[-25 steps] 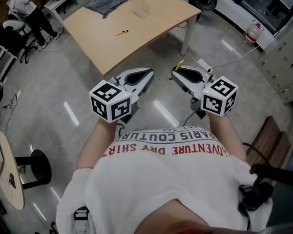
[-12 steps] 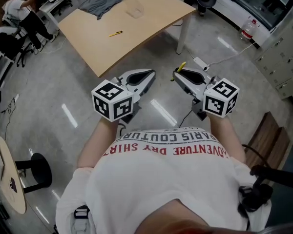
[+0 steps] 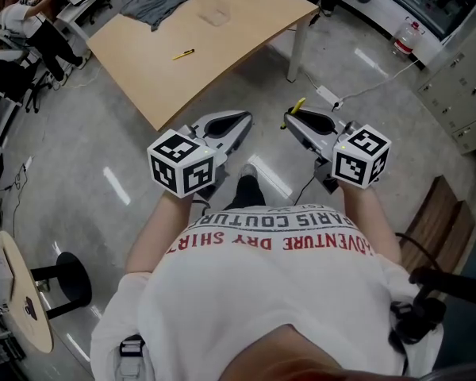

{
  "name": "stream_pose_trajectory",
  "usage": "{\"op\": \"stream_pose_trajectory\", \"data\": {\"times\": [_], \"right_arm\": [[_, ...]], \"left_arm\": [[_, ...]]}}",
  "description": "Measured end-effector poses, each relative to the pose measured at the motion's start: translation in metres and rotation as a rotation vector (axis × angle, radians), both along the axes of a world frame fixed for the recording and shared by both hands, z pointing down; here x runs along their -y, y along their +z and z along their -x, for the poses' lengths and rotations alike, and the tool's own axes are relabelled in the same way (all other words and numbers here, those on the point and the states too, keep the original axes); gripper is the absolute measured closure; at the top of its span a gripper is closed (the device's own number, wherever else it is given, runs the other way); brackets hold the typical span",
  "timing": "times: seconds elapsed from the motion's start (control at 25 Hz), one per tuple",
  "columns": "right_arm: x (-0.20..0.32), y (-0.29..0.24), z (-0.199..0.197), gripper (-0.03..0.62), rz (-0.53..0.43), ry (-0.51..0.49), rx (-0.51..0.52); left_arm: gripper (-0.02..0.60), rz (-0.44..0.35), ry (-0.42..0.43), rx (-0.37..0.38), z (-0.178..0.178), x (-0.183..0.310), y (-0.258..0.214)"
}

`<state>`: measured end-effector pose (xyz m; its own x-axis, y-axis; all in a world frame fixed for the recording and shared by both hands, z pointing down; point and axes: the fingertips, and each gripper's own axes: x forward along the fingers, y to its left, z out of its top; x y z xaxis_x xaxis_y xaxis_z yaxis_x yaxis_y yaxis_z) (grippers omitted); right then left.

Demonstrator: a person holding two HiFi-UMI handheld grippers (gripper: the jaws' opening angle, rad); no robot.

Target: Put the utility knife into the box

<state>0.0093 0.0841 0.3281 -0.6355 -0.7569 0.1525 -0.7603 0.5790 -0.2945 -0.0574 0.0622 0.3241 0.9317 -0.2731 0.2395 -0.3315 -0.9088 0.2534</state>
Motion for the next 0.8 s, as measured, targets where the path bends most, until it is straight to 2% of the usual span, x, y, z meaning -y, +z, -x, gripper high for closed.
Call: {"op": "stream_pose_trajectory", "data": {"times": [0.16,0.32,0.52,0.8], "right_arm": [[0.047,0.014,-0.007,0.542,0.021,0.006,0.002],[0.115,0.027,-0.017,0.542,0.056,0.016,0.006],[0.24,0.051,-0.031,0.542,0.103,0.019,0.01],[0.402,0.057,-0.037,0.542,0.129,-0.028,-0.033]], "left_arm": [[0.578,0.016,0.002,0.0,-0.007,0.049,0.013],[0.578,0.043,-0.004,0.007,-0.014,0.119,0.026],[0.578,0.084,-0.021,0.025,-0.024,0.242,0.053],[0.578,0.115,-0.115,0.007,-0.018,0.398,0.067]]}}
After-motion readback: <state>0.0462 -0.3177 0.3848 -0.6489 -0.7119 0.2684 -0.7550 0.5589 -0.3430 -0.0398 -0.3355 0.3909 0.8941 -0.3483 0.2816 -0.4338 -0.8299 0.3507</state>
